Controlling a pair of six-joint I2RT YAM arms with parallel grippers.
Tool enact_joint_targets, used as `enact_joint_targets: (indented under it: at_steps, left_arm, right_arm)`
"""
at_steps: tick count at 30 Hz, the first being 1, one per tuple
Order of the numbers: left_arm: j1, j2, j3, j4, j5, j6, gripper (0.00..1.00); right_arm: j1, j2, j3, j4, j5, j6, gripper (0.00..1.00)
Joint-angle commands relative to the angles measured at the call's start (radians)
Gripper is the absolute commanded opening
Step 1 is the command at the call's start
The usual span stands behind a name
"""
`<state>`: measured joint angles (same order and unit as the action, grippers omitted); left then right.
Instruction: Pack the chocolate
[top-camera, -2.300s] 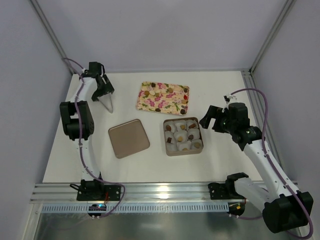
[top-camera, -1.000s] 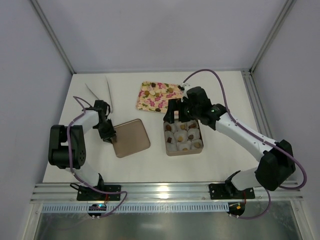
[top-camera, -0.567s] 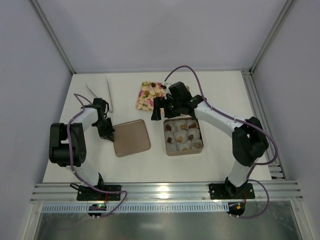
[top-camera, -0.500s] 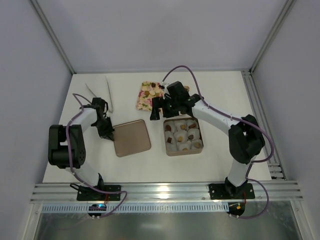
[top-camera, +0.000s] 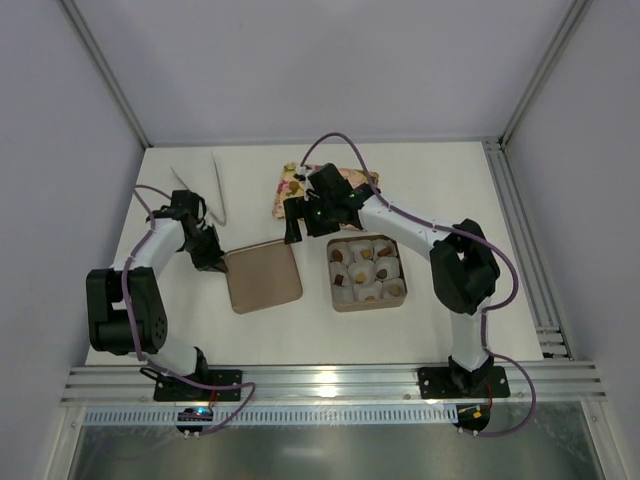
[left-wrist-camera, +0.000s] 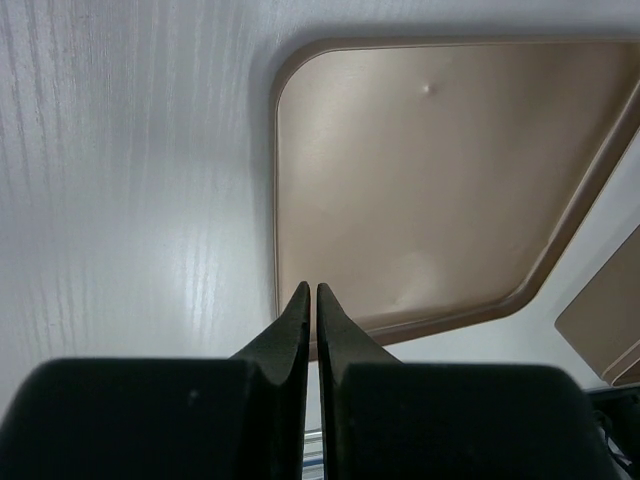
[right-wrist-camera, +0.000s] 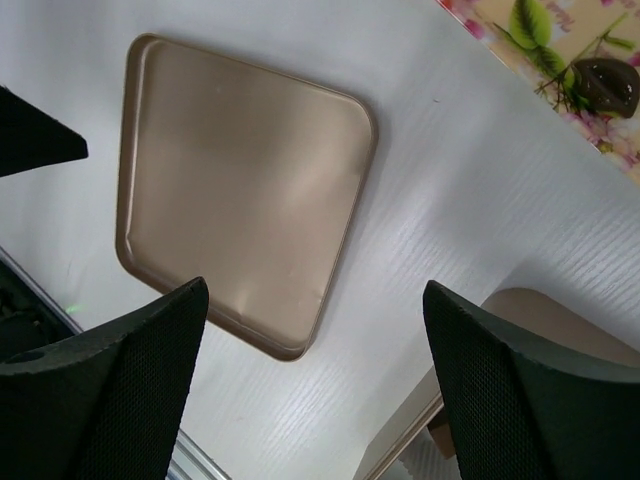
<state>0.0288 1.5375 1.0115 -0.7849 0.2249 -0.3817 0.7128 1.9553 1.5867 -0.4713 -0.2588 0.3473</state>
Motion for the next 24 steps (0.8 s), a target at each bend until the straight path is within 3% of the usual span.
enact_joint_targets:
  at_steps: [1, 8, 13, 24]
  left_arm:
    - [0.008, -0.017, 0.007, -0.014, 0.007, -0.005, 0.01]
    - [0.006, -0.065, -0.013, -0.01, -0.022, -0.029, 0.36]
    - [0.008, -0.108, -0.013, -0.022, -0.055, -0.037, 0.42]
    - [0.006, -0.152, -0.017, -0.016, -0.059, -0.054, 0.43]
  right_arm:
    - [0.022, 0.03, 0.052, -0.05, 0.078, 0.013, 0.88]
    - [0.066, 0.123, 0.078, -0.064, 0.135, 0.048, 0.68]
    - [0.094, 0.186, 0.128, -0.093, 0.207, 0.081, 0.53]
    - [0.155, 0.266, 0.185, -0.128, 0.368, 0.137, 0.41]
